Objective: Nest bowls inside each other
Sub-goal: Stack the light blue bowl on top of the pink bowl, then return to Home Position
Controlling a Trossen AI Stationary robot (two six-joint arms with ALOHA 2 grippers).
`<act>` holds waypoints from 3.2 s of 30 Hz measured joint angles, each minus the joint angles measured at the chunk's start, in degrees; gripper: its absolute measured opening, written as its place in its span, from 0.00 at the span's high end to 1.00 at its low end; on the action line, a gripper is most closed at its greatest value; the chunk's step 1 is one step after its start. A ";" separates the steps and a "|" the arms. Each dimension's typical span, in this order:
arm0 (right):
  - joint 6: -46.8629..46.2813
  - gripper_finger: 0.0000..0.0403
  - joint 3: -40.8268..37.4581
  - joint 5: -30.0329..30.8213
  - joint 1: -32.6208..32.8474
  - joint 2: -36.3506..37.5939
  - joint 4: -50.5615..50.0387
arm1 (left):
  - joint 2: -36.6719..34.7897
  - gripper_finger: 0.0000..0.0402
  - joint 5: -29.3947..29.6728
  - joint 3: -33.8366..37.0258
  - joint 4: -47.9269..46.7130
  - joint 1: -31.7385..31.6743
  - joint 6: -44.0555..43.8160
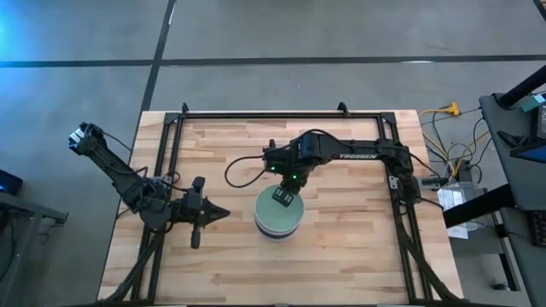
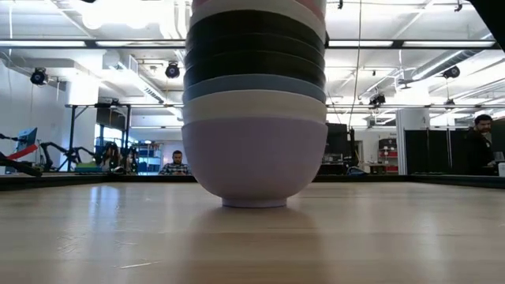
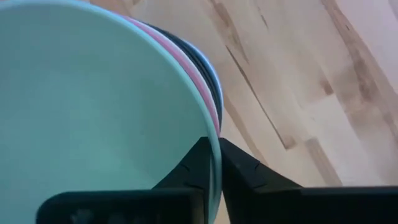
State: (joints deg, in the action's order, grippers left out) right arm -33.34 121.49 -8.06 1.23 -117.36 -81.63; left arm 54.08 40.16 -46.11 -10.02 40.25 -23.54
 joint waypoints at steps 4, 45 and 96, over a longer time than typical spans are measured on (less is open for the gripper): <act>0.00 0.84 -0.02 -0.04 0.01 0.00 0.96 | 0.00 1.00 0.00 0.02 0.01 0.00 -0.13; -4.17 0.84 -49.53 21.55 21.87 23.79 80.32 | 0.70 1.00 -0.83 0.17 2.87 -2.40 -4.64; 6.42 0.84 -50.75 22.86 22.84 32.01 98.55 | 8.47 1.00 -18.94 -4.73 20.32 -16.55 7.91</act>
State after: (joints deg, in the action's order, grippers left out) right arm -26.93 70.74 14.80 24.07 -85.35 16.92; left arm 62.56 21.23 -50.83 10.30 23.70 -15.63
